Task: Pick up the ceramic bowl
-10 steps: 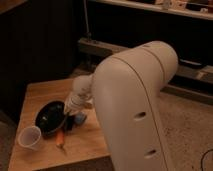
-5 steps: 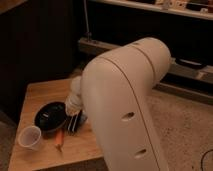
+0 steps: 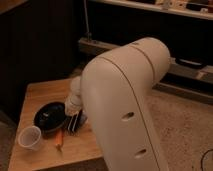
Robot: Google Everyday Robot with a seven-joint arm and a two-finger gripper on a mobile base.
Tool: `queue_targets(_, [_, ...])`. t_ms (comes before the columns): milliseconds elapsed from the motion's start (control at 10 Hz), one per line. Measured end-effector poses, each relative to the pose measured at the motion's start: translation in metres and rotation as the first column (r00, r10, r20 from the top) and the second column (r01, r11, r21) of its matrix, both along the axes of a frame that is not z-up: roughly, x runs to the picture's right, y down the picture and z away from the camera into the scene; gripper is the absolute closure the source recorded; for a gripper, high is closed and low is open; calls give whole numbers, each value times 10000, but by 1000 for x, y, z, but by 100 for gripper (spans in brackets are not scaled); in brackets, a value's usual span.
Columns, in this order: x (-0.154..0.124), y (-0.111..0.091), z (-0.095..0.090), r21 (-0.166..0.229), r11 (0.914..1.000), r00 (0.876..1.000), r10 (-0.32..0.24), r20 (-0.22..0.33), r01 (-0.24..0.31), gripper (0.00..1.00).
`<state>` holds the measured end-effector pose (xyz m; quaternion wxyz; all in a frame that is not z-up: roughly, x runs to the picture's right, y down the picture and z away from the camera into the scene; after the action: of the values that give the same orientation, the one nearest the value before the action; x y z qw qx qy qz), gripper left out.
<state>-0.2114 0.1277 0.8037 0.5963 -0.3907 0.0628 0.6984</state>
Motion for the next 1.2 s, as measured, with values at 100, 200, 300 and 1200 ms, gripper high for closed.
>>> queue_targets(100, [-2,0,-1,23,10000,10000,-14,26,14,45])
queue_targets(200, [-4,0,-1,31,10000,10000,-33,52,33,35])
queue_targets(300, [-5,-1,-1,43,10000,10000,-29,69,28,24])
queue_targets(1200, [-14,-1,1,-72,10000,9999,-31,151,32,20])
